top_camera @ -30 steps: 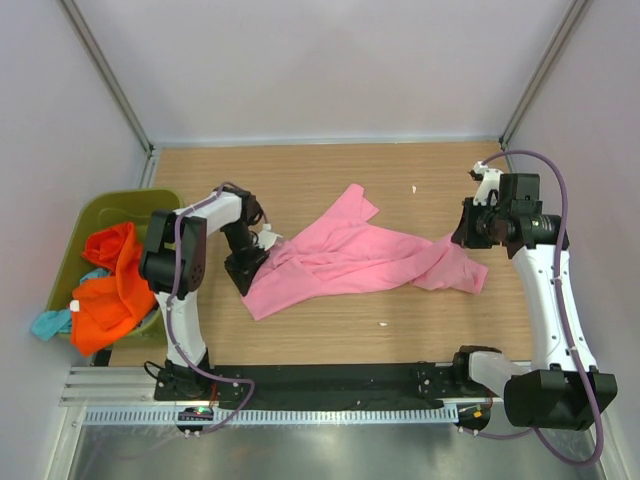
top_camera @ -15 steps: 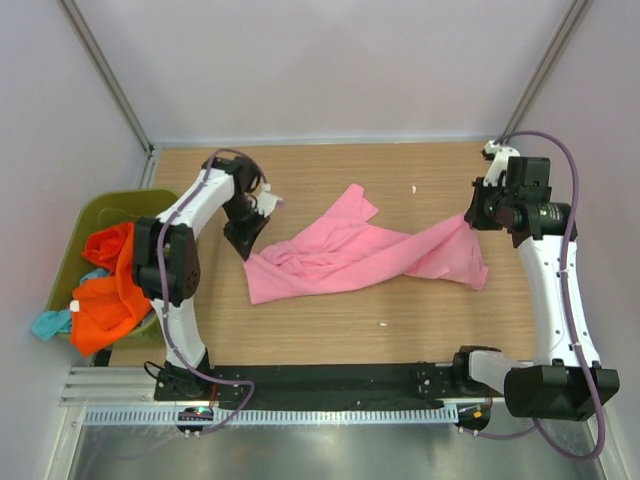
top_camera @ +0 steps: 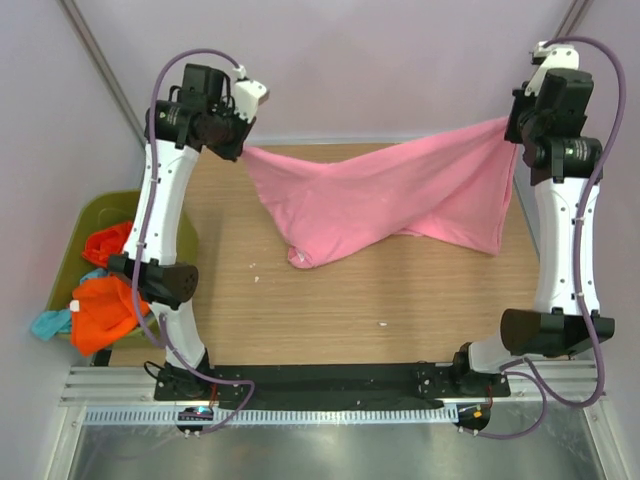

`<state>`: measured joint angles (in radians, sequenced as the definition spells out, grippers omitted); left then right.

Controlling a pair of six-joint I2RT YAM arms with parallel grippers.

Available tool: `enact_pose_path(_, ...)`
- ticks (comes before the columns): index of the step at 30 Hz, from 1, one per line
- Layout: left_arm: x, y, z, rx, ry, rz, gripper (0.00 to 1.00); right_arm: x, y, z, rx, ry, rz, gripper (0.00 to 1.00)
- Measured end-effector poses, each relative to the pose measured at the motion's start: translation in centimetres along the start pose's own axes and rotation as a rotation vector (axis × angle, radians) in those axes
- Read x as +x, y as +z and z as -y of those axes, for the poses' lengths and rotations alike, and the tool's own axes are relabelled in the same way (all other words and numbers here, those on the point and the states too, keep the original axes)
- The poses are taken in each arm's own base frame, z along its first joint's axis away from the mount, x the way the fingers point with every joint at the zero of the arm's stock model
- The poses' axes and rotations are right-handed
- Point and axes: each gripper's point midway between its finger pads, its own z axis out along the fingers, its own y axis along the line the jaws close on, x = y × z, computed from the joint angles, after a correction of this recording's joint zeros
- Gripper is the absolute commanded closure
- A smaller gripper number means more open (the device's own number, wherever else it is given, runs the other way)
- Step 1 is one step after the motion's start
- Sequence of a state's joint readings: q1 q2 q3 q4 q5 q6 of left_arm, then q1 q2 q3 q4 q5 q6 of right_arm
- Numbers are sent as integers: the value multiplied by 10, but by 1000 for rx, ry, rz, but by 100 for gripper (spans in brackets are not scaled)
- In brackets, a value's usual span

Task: Fold and stack the t-shirts
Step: Flatten the tshirt out

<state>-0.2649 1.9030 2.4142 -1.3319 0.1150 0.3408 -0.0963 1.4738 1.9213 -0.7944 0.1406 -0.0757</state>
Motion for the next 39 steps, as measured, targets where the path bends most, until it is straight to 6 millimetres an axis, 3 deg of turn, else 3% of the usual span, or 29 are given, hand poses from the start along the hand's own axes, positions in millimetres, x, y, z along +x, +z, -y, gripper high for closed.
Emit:
enact_pose_path(4,-21,-26,-11,-74,11,92,100,-13,10,6,28,5,17,99)
enact_pose_path(8,-40,-51,-20,-142,23,190,100,-17,4,3,8,18,26,99)
enact_pose_path(18,-91,-134,-29,-291,56,479,100,-36,-56,-4,-76,53,125,99)
enact_pose_path(22,-102,-139,-38,-340,75,516,100,-40,-62,-5,-87,52,139,99)
enact_pose_path(31,-134,-139,-62,-457,106,600,100,-71,-32,-8,-88,59,173,99)
enact_pose_path(35,-146,-165,-61,-495,97,682,100,-80,-45,-4,-76,62,212,99)
enact_pose_path(39,-141,-209,-51,-510,83,758,100,-94,-81,5,-59,57,290,99)
